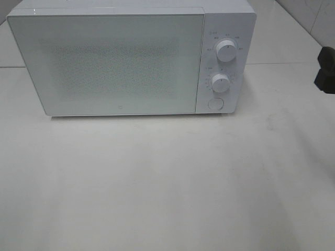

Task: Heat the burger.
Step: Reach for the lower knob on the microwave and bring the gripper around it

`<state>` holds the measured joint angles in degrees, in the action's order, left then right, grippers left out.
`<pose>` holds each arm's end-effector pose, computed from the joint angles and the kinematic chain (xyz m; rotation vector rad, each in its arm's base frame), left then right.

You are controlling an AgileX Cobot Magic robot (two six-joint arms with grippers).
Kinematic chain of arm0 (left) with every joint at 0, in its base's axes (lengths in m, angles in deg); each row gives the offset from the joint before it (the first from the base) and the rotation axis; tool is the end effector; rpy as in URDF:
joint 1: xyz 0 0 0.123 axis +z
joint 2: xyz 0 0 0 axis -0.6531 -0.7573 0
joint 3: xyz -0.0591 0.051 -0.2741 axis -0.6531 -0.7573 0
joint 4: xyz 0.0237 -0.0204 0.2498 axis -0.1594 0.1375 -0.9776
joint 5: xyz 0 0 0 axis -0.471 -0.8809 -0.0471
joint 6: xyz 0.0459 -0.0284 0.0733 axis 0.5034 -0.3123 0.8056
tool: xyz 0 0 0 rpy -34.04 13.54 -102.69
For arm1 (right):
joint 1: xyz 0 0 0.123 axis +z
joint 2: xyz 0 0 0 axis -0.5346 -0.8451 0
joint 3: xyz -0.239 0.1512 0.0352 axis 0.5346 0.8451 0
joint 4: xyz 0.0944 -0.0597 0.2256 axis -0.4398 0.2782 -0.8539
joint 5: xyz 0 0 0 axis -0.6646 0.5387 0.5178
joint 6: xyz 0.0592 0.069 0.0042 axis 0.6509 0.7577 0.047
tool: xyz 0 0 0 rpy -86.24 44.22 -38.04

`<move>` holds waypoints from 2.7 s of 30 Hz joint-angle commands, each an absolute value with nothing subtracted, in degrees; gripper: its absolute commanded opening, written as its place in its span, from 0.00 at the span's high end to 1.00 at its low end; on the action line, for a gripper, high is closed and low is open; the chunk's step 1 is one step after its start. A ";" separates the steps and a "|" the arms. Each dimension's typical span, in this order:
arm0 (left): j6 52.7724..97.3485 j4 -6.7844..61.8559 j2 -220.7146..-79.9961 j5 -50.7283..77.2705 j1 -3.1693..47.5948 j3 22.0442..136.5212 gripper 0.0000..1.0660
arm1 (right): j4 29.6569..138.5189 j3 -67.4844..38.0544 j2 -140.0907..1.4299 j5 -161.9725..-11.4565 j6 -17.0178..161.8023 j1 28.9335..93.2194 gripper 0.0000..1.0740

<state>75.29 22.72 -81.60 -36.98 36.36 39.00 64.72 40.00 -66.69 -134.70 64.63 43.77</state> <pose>-0.0104 -0.0127 0.2837 0.1602 2.0148 -0.2083 0.1931 0.0149 0.2273 0.0581 1.5426 -0.0427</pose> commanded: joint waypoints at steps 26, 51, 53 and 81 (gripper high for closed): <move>75.00 23.24 -80.68 -36.40 36.48 38.83 0.06 | 30.17 34.22 -91.79 -158.71 58.10 77.58 0.29; 75.00 23.24 -80.68 -36.40 36.48 38.83 0.06 | 29.14 22.58 -101.99 -157.73 57.70 79.53 0.29; 75.00 23.24 -80.68 -36.40 36.48 38.83 0.06 | 29.20 22.24 -102.56 -157.73 57.70 79.53 0.29; 75.00 23.24 -80.68 -36.40 36.48 38.83 0.06 | 39.51 11.93 -114.54 -155.73 58.50 72.02 0.29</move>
